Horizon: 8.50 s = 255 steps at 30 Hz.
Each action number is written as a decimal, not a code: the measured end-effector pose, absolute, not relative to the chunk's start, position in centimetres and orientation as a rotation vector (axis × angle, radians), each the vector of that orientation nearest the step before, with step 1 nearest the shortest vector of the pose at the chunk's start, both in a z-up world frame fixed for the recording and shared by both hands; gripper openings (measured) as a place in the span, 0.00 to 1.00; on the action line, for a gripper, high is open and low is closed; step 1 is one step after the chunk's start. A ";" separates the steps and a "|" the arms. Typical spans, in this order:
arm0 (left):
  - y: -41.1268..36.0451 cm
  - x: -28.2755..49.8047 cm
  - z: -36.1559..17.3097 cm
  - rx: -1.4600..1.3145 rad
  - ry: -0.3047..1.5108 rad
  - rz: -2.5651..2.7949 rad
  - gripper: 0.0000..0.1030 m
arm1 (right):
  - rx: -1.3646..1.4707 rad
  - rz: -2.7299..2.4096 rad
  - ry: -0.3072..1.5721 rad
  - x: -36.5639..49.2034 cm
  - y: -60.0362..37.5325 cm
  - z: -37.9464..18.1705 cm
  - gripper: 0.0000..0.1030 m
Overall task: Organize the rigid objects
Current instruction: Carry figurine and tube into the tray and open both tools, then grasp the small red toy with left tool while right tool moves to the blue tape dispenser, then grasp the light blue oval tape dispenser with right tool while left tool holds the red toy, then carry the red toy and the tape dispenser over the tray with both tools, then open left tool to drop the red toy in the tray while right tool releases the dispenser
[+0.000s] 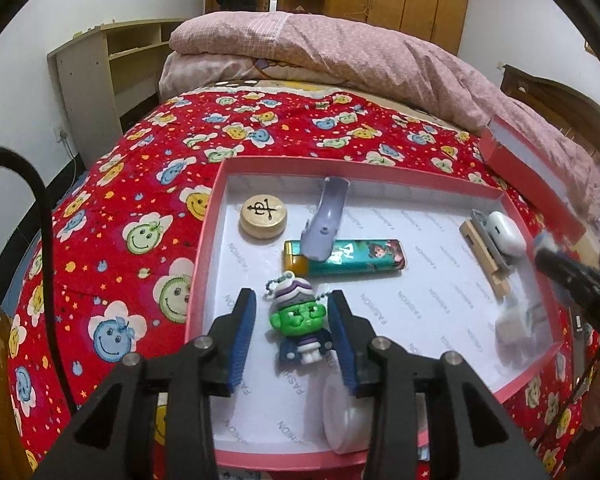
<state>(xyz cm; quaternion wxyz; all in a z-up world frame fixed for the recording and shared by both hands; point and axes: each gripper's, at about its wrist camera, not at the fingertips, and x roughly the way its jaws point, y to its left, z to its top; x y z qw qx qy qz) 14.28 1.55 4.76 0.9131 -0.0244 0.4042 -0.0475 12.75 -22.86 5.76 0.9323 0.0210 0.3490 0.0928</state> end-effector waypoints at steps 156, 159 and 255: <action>3.0 -1.6 5.6 -0.154 0.797 -0.168 0.21 | 0.130 0.178 0.806 -0.2 -17.8 2.2 0.85; 2.2 -1.4 6.3 -0.143 0.787 -0.180 0.21 | 0.141 0.176 0.793 -0.2 -18.7 2.8 0.85; -3.3 15.5 4.4 0.003 0.824 -0.083 0.21 | -0.016 0.099 0.710 14.7 -18.5 2.4 0.85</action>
